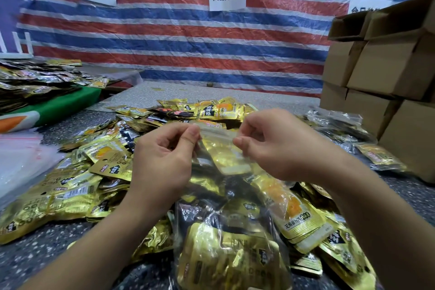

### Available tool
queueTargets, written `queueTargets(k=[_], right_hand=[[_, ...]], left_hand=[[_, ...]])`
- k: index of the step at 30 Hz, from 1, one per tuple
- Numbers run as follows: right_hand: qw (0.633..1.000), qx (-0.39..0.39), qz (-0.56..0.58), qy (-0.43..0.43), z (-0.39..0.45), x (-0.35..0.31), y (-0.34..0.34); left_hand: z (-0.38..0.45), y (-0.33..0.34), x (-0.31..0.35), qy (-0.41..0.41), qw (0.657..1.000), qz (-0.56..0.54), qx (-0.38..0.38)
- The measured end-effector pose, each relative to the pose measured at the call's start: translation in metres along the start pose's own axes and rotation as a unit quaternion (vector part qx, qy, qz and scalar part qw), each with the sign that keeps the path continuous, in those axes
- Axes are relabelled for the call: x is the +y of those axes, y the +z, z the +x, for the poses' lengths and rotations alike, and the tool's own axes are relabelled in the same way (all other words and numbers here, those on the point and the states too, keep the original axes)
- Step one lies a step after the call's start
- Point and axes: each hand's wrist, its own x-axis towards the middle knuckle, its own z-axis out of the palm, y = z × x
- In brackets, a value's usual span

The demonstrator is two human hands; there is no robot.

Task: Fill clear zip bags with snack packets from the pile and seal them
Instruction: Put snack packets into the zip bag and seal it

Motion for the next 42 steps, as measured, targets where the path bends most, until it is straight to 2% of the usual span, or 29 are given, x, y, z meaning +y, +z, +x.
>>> queueTargets(k=[9,14,23,26,33,38,42], right_hand=[[1.000,0.020,-0.005,0.019,-0.025,0.031,-0.011],[0.997,0.060,-0.004,0.038,-0.040,0.053,-0.007],[0.995,0.076,0.064,0.013,-0.045,0.057,0.003],[0.991,0.109,0.080,-0.005,-0.047,0.056,0.006],[0.983,0.113,0.142,0.000,-0.052,0.063,0.009],[0.995,0.085,0.047,-0.010,-0.052,0.059,0.013],[0.989,0.128,0.071,-0.005,-0.043,0.046,0.020]], left_hand=[[0.000,-0.002,-0.002,0.007,1.000,0.019,0.006],[0.000,-0.002,-0.002,0.004,1.000,0.024,0.008],[0.002,-0.006,-0.005,0.001,0.999,0.042,0.004],[0.002,-0.005,-0.007,-0.002,1.000,0.029,0.000],[0.000,0.000,-0.007,-0.016,0.998,-0.027,-0.053],[-0.003,0.005,-0.007,0.010,0.997,-0.020,-0.068],[-0.006,0.004,-0.004,0.015,0.997,-0.033,-0.062]])
